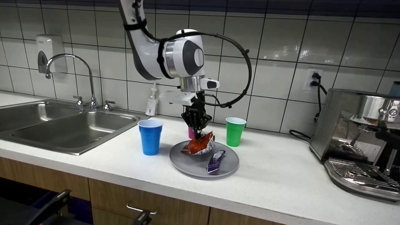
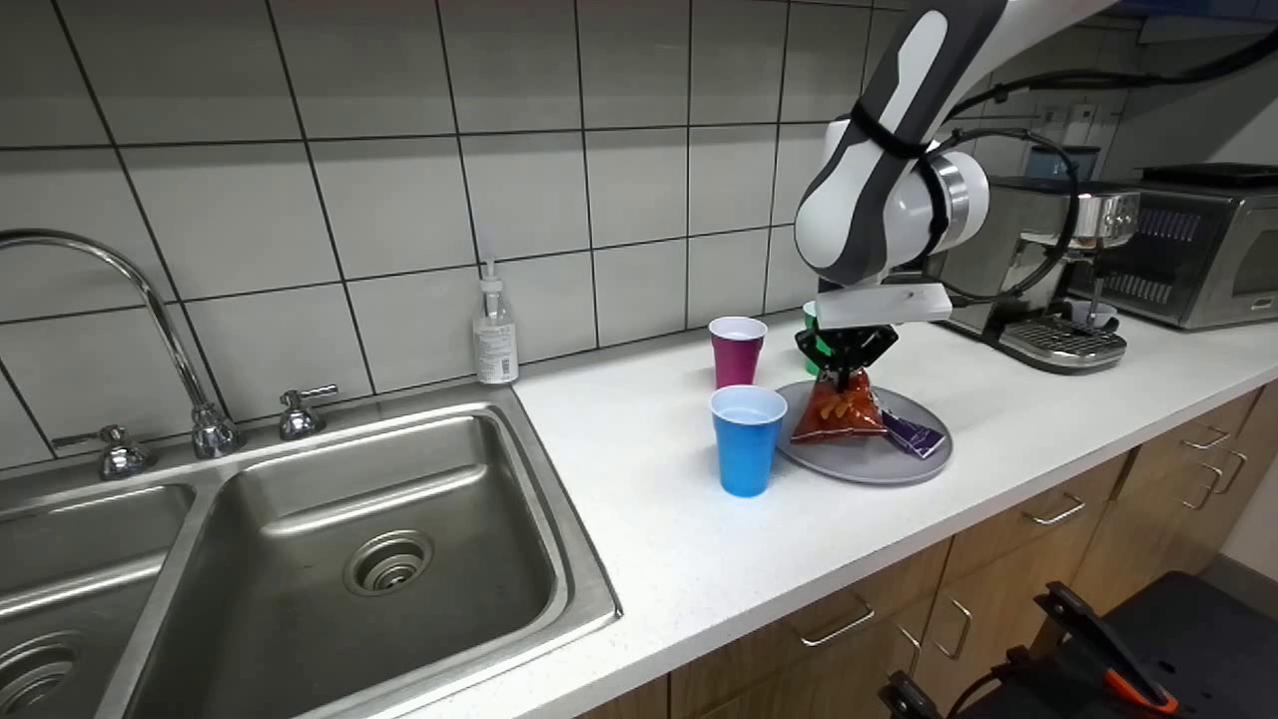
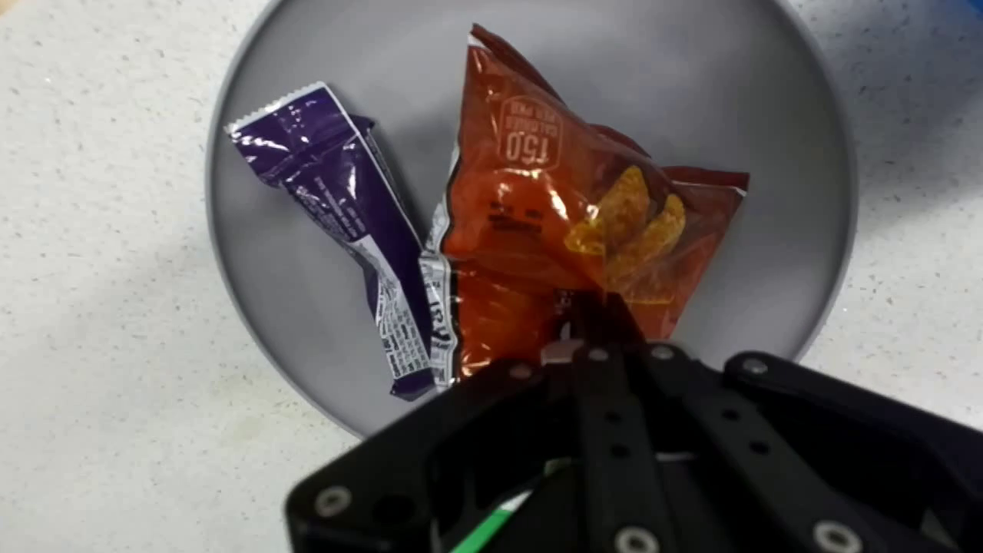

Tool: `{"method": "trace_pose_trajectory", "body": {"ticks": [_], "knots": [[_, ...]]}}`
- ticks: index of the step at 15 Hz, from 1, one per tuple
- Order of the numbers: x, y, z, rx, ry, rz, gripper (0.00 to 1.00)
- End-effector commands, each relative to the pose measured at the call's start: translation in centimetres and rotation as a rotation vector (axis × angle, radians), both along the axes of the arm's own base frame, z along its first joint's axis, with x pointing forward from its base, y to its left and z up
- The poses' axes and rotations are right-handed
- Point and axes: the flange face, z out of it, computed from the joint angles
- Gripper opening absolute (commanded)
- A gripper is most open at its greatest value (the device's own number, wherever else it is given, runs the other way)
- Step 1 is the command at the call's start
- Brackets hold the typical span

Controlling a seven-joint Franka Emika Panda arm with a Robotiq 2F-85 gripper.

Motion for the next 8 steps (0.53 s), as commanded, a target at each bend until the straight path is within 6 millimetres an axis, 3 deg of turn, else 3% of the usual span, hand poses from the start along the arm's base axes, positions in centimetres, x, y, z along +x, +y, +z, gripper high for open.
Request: {"method": "trace_pose_trajectory", "body": {"ticks": [1, 8], "knots": [[-1.4, 0.4, 3.3, 0.022, -0.039, -0.017, 0.0], [-3.4, -2.5, 6.3, 0.034, -0.09, -0.071, 0.0]]}}
